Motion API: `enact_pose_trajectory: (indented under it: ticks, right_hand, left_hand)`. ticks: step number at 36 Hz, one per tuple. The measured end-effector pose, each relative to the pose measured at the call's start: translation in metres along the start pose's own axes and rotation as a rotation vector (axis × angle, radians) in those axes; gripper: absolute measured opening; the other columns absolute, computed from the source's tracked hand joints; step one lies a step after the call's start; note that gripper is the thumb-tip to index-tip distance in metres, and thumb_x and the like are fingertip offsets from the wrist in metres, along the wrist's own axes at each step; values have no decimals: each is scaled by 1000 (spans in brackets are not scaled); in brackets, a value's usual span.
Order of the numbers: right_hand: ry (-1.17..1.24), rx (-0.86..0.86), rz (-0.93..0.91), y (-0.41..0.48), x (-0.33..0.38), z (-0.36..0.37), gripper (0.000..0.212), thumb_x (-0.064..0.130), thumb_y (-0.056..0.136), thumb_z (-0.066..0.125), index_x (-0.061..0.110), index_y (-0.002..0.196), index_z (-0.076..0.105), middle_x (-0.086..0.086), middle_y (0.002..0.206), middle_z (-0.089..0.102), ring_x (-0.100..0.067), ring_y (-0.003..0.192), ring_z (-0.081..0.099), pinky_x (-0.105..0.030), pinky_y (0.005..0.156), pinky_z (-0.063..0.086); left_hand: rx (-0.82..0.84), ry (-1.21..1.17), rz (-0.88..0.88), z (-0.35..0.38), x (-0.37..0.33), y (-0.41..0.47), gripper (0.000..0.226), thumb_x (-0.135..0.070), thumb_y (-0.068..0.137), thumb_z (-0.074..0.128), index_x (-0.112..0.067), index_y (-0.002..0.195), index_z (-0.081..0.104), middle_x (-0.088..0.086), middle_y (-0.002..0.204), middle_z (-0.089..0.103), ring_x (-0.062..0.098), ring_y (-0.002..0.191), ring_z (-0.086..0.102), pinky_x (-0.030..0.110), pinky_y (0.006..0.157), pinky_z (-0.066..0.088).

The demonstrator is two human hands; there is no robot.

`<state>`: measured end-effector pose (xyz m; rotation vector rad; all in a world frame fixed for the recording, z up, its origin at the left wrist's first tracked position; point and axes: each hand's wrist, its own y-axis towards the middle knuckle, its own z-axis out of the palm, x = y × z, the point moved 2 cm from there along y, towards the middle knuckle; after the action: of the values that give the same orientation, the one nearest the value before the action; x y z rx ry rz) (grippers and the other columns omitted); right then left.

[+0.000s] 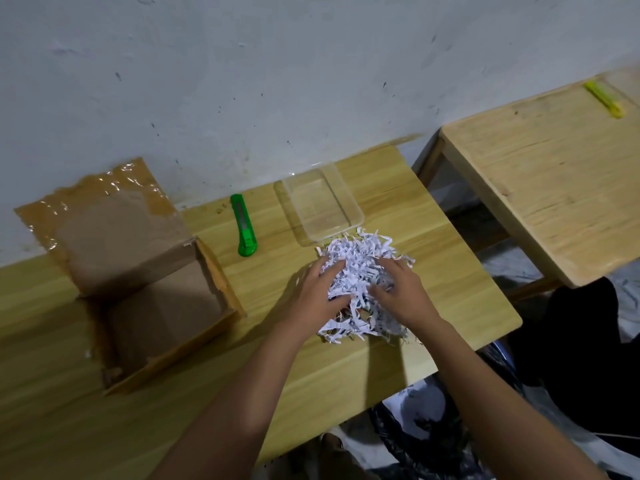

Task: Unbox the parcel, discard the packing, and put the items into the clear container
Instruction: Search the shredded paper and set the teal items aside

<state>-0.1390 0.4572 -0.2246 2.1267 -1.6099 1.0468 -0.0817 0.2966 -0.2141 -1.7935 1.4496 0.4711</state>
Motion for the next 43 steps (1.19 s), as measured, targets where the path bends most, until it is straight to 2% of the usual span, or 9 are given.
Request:
enact_pose_trajectory:
  ticks: [7,11,14,21,24,27,34,37,43]
  right_hand:
    - [170,-221,118,3,-12,-18,27,17,86,64,10,112,66,-20,118,63,-31,93,65,-38,82,54]
    - [160,-324,127,2,-15,-24,24,8,88,58,8,111,66,-15,120,63,-26,108,62,-23,85,47]
    - [61,-335,-14,0,-10,-24,24,8,87,60,7,110,65,-14,117,63,-26,106,58,-29,91,46]
    - [38,-214,-12,5,-10,-11,25,6,88,55,14,109,66,-11,104,59,-14,64,52,-22,59,46]
    - [107,-303,101,8,-17,-19,25,3,88,56,7,110,66,-18,113,63,-15,82,57,-10,66,42]
    - [88,-362,160,5,-18,-27,23,6,87,57,8,107,68,-17,113,65,-26,97,63,-21,79,44]
    - [-35,-383,5,-5,12,-31,23,4,85,57,9,104,68,-15,115,63,-31,113,55,-35,91,45]
    - [-38,-324,-90,-4,28,-24,24,2,85,57,9,105,68,-11,113,62,-23,101,57,-26,81,43]
    - [-197,-63,-228,3,40,11,31,2,82,56,13,108,67,-7,112,64,-31,100,58,-43,78,52]
  left_hand:
    - [-223,27,-93,-11,7,3,50,-31,89,56,-21,136,41,5,142,37,22,129,36,31,99,34]
    - [-389,29,-182,-18,17,-3,49,-31,91,52,-14,136,41,10,137,42,25,125,39,34,99,35]
    - [-481,65,-179,-20,17,-9,50,-21,92,49,-15,139,35,8,143,34,25,131,30,32,104,28]
    - [-257,273,72,-8,24,-1,56,-8,89,44,-26,140,33,-1,150,29,19,140,22,41,114,25]
    - [-385,141,7,-18,38,1,46,-11,89,46,-20,134,42,0,139,44,20,125,42,37,101,40]
    - [-467,47,-115,-28,44,0,27,-10,90,47,-1,115,51,15,120,54,31,109,51,36,86,40]
    - [-592,25,-95,-30,46,-8,67,17,77,44,-15,136,39,8,142,37,27,130,34,33,104,34]
    - [-483,132,-34,-23,49,-7,85,22,69,43,-25,139,34,2,151,26,23,140,20,41,111,31]
    - [-328,199,-59,-19,61,-4,66,7,83,42,-20,142,30,7,152,25,24,143,13,44,115,22]
